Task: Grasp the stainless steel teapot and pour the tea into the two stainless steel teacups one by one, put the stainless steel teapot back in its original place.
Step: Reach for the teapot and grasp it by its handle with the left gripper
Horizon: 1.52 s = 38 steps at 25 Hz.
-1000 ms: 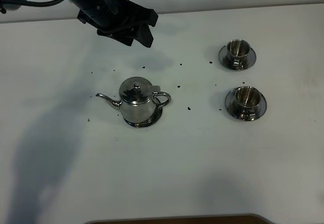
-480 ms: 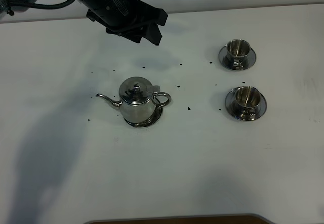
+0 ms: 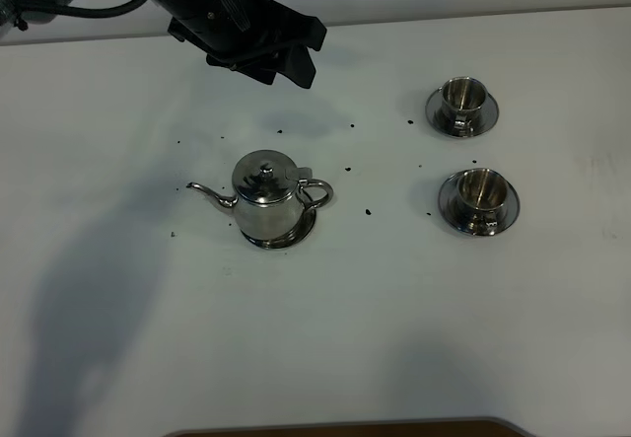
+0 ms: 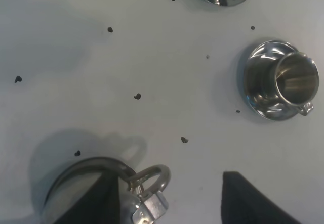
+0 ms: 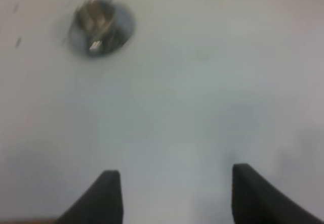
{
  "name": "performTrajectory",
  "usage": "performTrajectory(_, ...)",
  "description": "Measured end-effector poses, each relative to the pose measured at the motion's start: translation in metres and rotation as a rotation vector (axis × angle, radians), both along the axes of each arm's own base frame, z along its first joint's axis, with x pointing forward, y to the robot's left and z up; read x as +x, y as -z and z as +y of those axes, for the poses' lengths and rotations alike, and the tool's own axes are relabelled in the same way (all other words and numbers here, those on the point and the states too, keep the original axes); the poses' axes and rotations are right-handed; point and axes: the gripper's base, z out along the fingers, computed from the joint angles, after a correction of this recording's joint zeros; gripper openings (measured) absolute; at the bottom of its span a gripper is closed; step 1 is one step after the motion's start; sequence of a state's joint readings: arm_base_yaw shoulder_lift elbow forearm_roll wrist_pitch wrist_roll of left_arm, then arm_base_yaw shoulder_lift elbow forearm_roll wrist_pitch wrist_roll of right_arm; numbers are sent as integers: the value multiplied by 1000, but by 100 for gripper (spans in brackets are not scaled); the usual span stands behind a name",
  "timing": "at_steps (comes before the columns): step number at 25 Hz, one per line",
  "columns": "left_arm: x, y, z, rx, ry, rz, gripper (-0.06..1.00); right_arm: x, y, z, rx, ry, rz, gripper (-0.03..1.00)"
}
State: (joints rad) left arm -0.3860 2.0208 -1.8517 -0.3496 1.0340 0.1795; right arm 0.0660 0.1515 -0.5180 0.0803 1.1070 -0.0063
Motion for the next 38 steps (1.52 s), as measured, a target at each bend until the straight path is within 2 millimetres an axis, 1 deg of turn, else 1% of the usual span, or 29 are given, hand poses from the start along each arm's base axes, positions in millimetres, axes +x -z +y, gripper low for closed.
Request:
performTrajectory(3,0,0,0,0,1,0,50,-12,-1,-1,3,98,-83,48)
performTrajectory(7,0,0,0,6,26,-12,50,-23,0,1,10,128,-151,48)
performTrajectory(17,2,-1,-1,1,34,-46,50,-24,0,1,15,129,-154,48)
performTrajectory(23,4,-1,-1,4,63,-76,50,-24,-1,5,69,109,-153,48)
performTrajectory(33,6,-2,-1,2,78,-107,50,-24,-1,6,71,108,-154,48)
performTrajectory(38,5,-4,-5,-37,102,-111,50,-24,-1,5,70,108,-154,48)
